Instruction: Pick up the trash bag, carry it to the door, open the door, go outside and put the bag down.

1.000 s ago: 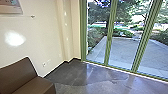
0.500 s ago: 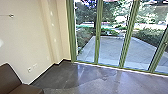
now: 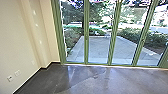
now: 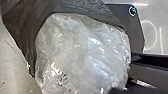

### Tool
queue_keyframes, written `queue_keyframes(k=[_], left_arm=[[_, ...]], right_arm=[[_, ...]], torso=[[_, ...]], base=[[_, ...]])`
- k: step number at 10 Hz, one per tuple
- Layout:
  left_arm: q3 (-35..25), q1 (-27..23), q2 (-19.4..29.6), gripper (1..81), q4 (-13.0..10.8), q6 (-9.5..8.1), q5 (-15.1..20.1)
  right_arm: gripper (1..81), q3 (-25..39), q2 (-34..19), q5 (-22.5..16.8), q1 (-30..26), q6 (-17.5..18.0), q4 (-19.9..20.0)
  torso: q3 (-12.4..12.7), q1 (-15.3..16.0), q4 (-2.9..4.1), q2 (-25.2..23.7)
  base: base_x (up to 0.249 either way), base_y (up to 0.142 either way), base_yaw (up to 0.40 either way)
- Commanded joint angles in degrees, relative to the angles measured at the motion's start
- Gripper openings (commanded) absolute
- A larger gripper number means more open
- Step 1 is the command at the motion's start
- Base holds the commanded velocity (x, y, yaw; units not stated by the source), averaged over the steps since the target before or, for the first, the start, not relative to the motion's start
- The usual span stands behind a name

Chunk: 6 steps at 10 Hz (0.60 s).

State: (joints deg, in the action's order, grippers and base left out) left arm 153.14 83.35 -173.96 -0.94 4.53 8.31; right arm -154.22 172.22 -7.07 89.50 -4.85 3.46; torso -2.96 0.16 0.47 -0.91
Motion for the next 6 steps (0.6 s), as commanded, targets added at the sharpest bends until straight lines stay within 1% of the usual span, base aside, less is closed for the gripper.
queue_keyframes(k=[1,6], left_arm=[[-0.3,-2.8,-0.2,1.0,-0.2,0.39,3.7],[-0.3,-2.9,-0.2,1.0,-0.3,0.38,3.7]], right_arm=[[81.1,0.1,0.2,-3.9,-2.3,-0.2,-0.2],[81.1,0.1,0.3,-3.9,-2.4,-0.1,-0.6]], torso=[[0.0,0.0,0.00,0.0],[0.0,0.0,0.00,0.0]], base=[[0.000,0.000,-0.323],[0.000,0.000,-0.323]])
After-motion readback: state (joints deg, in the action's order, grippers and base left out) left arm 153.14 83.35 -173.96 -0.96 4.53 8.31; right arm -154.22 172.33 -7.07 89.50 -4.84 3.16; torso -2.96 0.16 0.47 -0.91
